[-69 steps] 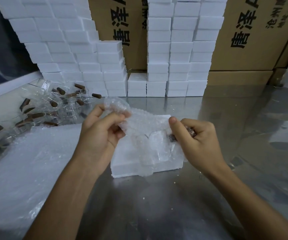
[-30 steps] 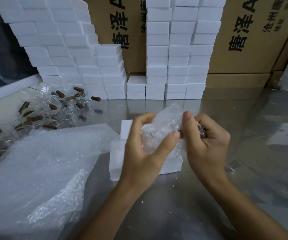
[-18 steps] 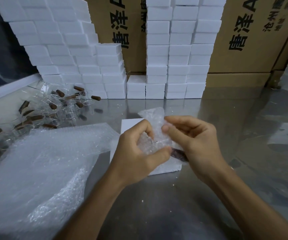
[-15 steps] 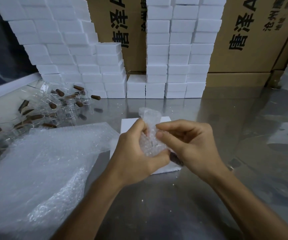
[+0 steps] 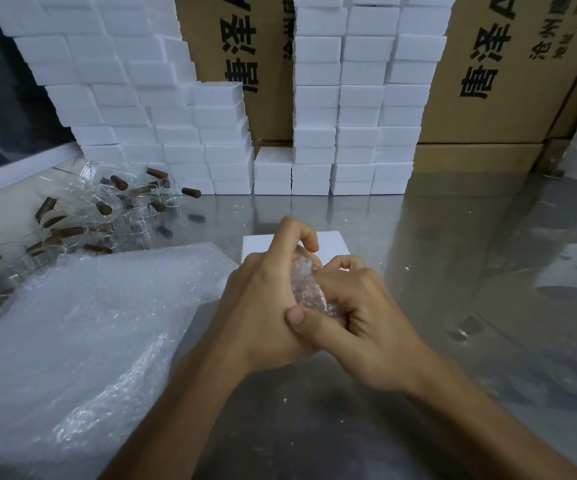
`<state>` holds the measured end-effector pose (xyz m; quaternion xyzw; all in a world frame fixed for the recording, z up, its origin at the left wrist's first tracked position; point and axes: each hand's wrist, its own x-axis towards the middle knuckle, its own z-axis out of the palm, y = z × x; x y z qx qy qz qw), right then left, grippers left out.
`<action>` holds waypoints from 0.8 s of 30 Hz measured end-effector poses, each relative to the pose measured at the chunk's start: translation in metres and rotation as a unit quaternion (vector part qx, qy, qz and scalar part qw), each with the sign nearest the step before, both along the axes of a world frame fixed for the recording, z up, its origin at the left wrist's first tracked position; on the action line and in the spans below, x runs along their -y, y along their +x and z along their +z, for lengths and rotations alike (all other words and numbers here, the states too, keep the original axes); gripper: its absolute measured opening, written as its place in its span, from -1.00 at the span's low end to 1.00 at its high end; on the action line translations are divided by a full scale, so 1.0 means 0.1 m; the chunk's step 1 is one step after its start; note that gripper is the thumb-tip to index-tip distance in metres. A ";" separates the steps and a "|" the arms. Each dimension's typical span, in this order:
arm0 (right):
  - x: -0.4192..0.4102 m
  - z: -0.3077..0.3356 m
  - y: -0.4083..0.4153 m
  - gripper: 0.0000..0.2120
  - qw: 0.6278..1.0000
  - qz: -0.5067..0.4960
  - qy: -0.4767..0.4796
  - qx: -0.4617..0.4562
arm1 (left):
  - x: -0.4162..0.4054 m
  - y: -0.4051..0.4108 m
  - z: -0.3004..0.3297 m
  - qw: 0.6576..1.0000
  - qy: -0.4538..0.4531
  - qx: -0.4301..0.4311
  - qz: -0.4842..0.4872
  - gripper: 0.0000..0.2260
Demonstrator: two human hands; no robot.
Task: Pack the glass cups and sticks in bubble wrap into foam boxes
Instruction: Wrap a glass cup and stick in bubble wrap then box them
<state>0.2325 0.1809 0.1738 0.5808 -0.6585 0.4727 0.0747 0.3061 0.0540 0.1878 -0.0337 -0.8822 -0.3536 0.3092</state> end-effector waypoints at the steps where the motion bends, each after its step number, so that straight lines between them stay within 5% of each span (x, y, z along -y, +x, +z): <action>1: 0.00 0.00 0.00 -0.70 1.000 -0.003 0.004 0.005 | -0.01 0.00 -0.01 1.000 -0.004 -0.001 -0.004 -0.48; 6: 0.00 -0.05 0.00 -0.65 0.999 -0.027 -0.007 0.017 | -0.01 -0.03 -0.04 1.000 0.010 0.010 0.002 -0.49; 11: 0.04 -0.06 -0.01 -0.80 0.980 -0.124 -0.154 0.032 | -0.01 -0.03 -0.06 0.995 0.095 -0.012 0.034 -0.46; 24: 0.08 -0.15 0.05 -0.56 0.997 -0.051 -0.061 0.013 | 0.03 0.03 -0.04 0.999 0.039 0.015 0.015 -0.46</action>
